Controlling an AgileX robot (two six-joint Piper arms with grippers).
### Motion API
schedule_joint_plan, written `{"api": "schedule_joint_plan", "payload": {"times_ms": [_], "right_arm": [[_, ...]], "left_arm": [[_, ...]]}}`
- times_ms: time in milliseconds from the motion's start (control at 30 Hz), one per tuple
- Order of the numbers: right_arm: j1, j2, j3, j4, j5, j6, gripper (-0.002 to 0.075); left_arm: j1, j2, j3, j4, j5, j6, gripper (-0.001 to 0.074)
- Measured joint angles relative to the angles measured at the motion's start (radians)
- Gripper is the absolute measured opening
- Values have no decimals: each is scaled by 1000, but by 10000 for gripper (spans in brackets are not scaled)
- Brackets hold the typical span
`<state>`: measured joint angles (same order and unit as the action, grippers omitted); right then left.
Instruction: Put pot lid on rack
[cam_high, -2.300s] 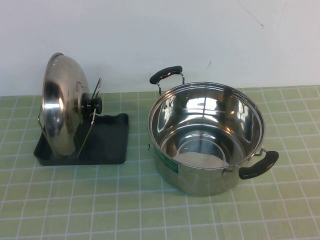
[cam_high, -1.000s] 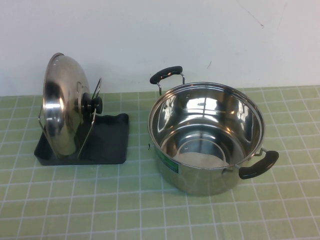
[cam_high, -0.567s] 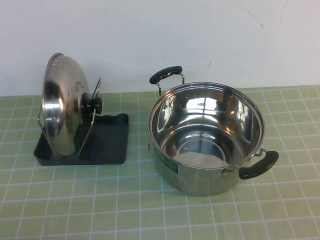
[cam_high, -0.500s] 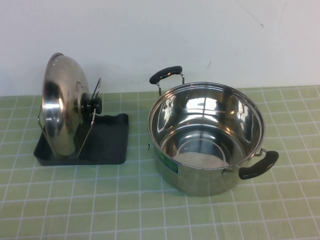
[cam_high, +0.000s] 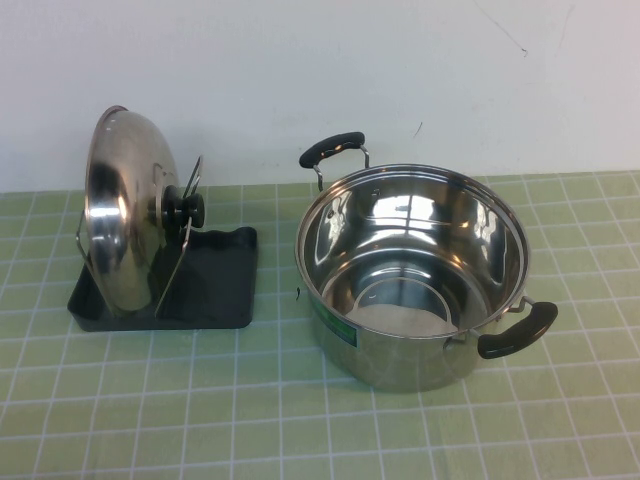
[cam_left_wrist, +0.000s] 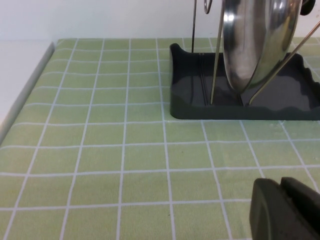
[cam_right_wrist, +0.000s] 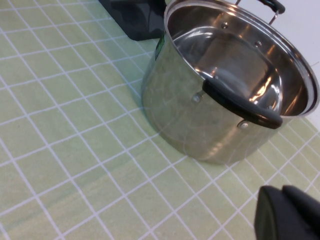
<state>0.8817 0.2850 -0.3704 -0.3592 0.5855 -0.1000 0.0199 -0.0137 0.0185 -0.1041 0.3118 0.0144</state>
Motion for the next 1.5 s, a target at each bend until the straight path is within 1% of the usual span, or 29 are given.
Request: {"api": "schedule_joint_plan", "payload": {"times_ms": [833, 900, 1000, 1033, 1167, 1233, 1300, 1333, 1500], "right_arm": [[0, 0, 0, 0, 11, 0, -1], [-13, -2, 6, 4, -5, -5, -1], [-87, -10, 57, 51, -103, -52, -1], [-126, -14, 84, 66, -157, -71, -1], [-308, -45, 196, 116, -379, -98, -1], [-409, -63, 237, 149, -449, -100, -1], [-501, -86, 273, 162, -484, -102, -1], [-561, -101, 291, 164, -492, -104, -1], [-762, -175, 379, 168, -500, -78, -1]], "left_arm": [[0, 0, 0, 0, 0, 0, -1], [0, 0, 0, 0, 0, 0, -1], [0, 0, 0, 0, 0, 0, -1], [0, 0, 0, 0, 2, 0, -1], [0, 0, 0, 2, 2, 0, -1], [0, 0, 0, 2, 2, 0, -1], [0, 0, 0, 2, 2, 0, -1], [0, 0, 0, 2, 2, 0, -1], [0, 0, 0, 2, 2, 0, -1]]}}
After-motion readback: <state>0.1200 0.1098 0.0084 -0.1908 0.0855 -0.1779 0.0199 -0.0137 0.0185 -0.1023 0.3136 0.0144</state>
